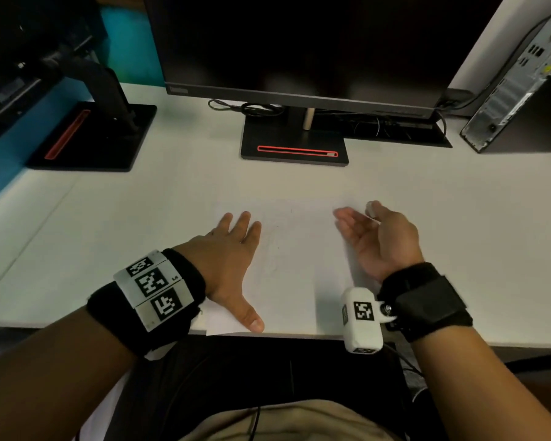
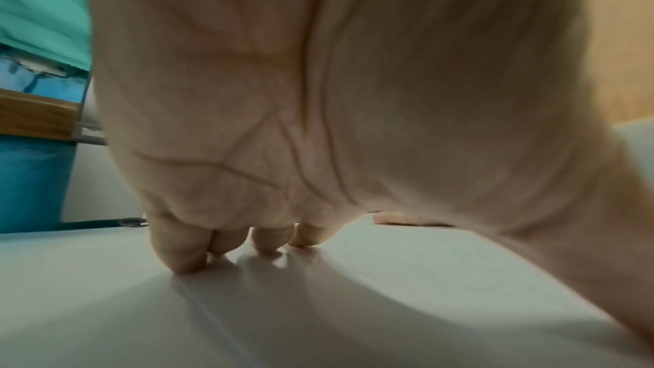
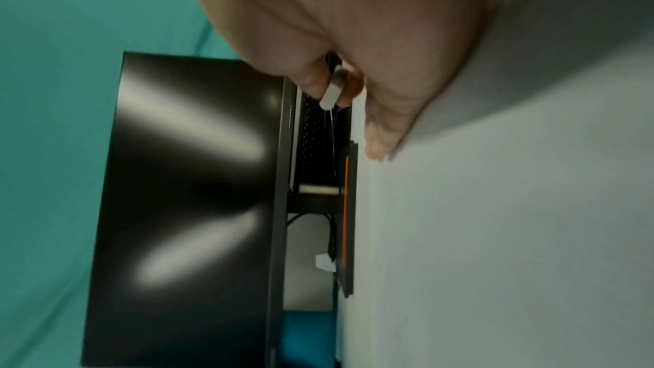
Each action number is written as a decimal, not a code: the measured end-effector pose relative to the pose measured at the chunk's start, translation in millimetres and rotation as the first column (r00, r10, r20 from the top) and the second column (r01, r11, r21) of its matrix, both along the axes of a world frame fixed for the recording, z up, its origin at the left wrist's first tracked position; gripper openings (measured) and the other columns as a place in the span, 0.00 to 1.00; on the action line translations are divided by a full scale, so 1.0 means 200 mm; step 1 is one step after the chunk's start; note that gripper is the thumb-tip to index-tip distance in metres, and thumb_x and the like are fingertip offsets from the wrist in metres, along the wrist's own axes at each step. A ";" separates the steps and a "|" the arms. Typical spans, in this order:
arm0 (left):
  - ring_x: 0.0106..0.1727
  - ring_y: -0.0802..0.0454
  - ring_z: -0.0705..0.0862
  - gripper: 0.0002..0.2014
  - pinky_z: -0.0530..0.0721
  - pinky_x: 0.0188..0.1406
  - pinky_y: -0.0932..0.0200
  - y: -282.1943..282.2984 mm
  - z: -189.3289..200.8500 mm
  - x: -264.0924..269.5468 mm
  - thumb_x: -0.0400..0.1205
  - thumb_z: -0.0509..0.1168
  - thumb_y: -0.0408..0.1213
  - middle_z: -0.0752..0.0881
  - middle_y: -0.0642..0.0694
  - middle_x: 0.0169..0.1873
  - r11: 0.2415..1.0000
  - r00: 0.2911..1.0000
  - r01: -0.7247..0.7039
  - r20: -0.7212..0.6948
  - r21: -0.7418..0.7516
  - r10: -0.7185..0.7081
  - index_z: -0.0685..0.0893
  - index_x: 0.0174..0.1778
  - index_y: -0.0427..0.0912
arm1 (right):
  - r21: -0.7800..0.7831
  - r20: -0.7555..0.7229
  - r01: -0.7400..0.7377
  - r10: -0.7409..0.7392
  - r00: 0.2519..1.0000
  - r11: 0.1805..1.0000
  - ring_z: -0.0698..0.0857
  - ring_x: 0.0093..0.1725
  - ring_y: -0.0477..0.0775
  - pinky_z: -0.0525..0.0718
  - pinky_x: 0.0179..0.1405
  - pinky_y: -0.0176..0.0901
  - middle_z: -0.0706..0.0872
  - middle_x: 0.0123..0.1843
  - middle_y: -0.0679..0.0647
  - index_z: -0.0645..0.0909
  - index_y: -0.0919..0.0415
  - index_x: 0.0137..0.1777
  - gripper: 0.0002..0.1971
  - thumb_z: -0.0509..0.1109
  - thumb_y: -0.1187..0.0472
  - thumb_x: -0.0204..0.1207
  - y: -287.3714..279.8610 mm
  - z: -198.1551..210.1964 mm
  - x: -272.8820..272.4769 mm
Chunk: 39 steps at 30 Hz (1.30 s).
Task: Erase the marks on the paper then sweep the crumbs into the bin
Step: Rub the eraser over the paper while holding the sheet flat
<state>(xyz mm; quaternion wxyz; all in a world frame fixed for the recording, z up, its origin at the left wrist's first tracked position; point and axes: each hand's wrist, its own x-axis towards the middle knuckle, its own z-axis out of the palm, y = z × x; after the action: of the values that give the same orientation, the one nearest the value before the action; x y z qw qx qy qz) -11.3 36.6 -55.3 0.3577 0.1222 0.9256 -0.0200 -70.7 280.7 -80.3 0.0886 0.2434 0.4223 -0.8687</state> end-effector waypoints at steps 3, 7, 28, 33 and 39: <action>0.84 0.41 0.24 0.82 0.53 0.83 0.33 0.00 0.00 0.00 0.56 0.77 0.76 0.20 0.46 0.82 1.000 1.000 -0.004 -0.004 -0.002 0.004 0.23 0.84 0.44 | -0.085 -0.032 -0.011 0.008 0.999 0.996 0.90 0.65 0.68 0.90 0.62 0.55 0.87 0.66 0.71 0.77 0.59 0.45 0.11 0.60 0.60 0.90 -0.02 0.05 0.07; 0.84 0.41 0.25 0.82 0.55 0.83 0.35 0.01 0.00 0.00 0.55 0.77 0.76 0.20 0.45 0.82 1.000 1.000 -0.012 -0.013 -0.001 0.012 0.23 0.83 0.42 | -0.097 0.110 -0.560 0.568 0.815 0.823 0.91 0.55 0.68 0.91 0.59 0.55 0.88 0.60 0.75 0.81 0.71 0.57 0.16 0.59 0.57 0.90 -0.29 0.02 0.27; 0.88 0.45 0.35 0.70 0.57 0.86 0.41 -0.03 0.01 -0.03 0.68 0.75 0.69 0.33 0.45 0.87 0.998 0.997 -0.029 -0.076 0.064 0.034 0.32 0.87 0.40 | -0.097 0.111 -0.637 0.644 0.757 0.765 0.93 0.58 0.67 0.92 0.58 0.55 0.89 0.61 0.75 0.71 0.77 0.76 0.26 0.55 0.53 0.92 -0.36 -0.03 0.01; 0.87 0.44 0.33 0.72 0.51 0.87 0.45 -0.05 0.02 -0.02 0.68 0.74 0.71 0.28 0.38 0.85 0.994 0.994 -0.087 -0.056 0.069 0.091 0.30 0.85 0.33 | 0.042 0.069 -0.138 0.135 0.989 0.990 0.90 0.61 0.69 0.88 0.65 0.56 0.88 0.63 0.73 0.75 0.67 0.51 0.12 0.55 0.60 0.92 -0.17 0.05 -0.26; 0.88 0.42 0.37 0.72 0.60 0.85 0.42 -0.03 0.03 -0.04 0.66 0.76 0.71 0.33 0.36 0.86 0.998 0.996 -0.055 -0.071 0.042 0.058 0.34 0.87 0.35 | 0.032 -0.008 -0.112 0.113 0.994 0.993 0.92 0.60 0.67 0.92 0.54 0.54 0.88 0.66 0.71 0.76 0.61 0.49 0.09 0.59 0.60 0.90 -0.11 0.09 -0.14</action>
<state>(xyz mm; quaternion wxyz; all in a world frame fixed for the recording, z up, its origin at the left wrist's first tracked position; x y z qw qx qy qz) -18.6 30.9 -48.5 0.3220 0.1021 0.9412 0.0044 -98.8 258.2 -62.3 0.1315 0.2166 0.4496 -0.8565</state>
